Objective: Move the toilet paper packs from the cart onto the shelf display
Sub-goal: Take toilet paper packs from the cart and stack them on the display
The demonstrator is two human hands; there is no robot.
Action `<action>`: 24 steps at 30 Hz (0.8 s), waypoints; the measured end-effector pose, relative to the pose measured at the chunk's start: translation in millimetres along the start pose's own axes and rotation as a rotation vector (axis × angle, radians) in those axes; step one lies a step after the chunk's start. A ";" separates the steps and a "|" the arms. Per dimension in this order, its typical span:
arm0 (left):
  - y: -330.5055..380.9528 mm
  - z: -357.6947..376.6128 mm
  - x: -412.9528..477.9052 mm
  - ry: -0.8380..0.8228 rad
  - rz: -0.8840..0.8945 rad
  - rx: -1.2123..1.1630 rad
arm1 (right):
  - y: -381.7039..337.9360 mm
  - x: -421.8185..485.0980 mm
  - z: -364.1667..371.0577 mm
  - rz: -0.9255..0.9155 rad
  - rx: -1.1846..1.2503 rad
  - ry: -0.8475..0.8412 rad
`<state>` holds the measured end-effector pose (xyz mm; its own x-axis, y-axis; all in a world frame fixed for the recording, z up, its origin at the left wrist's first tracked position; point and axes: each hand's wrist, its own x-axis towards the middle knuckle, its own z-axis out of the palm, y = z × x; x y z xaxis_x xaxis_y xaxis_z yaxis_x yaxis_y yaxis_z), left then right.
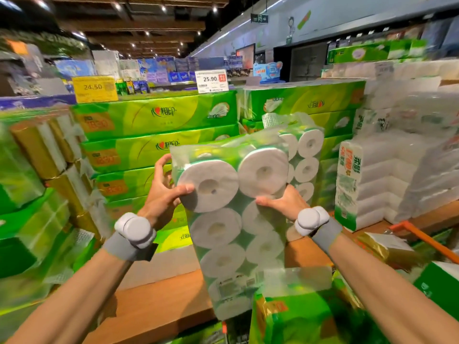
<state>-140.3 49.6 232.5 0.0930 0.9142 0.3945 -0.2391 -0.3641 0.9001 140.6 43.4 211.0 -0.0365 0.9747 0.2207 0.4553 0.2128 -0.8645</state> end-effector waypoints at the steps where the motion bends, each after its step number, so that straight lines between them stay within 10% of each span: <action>1: 5.8 -10.3 2.5 0.009 0.025 -0.013 | -12.1 5.6 4.3 -0.028 -0.007 -0.004; 24: 18.4 -170.6 31.5 0.712 0.274 -0.715 | -191.6 146.5 150.4 -0.646 -0.382 -0.252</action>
<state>-306.6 102.0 230.1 -0.5861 0.7944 0.1593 -0.7038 -0.5966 0.3857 -85.8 155.7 341.0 -0.5773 0.6622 0.4777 0.5477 0.7479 -0.3750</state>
